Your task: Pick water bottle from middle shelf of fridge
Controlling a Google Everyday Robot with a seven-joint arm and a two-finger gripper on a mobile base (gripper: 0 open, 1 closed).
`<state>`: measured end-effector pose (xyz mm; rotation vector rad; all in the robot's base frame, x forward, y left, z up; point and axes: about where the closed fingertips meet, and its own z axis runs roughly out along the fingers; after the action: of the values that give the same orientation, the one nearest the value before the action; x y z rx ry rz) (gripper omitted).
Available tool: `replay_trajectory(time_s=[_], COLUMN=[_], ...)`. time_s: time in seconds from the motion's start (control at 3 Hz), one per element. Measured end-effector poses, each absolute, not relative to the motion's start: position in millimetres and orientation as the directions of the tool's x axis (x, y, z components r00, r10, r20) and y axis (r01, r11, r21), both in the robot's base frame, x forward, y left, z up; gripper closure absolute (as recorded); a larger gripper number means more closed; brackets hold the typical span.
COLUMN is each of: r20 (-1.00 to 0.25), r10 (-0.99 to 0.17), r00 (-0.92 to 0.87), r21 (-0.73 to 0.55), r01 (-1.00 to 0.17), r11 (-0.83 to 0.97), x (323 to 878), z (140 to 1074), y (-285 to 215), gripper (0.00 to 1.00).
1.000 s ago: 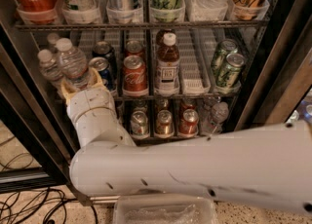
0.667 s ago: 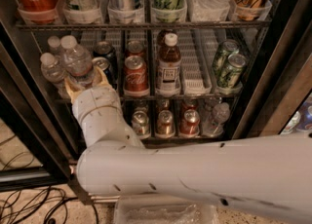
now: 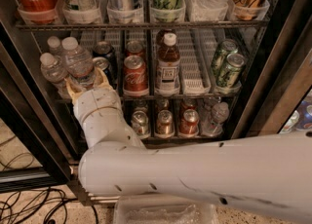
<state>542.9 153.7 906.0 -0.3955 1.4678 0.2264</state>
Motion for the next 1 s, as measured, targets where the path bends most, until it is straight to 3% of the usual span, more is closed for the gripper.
replay_trajectory(time_s=[0.33,1.0], r20=[-0.996,-0.995], r10=[-0.021,-0.014], r00=[0.088,0.103], r21=[-0.053,-0.052], r01=[-0.387,-0.377], r11=[0.921,0.925], x=[561.4,564.0], z=[929.7,932.1], y=[127.2,118.5], gripper=[1.0,1.0])
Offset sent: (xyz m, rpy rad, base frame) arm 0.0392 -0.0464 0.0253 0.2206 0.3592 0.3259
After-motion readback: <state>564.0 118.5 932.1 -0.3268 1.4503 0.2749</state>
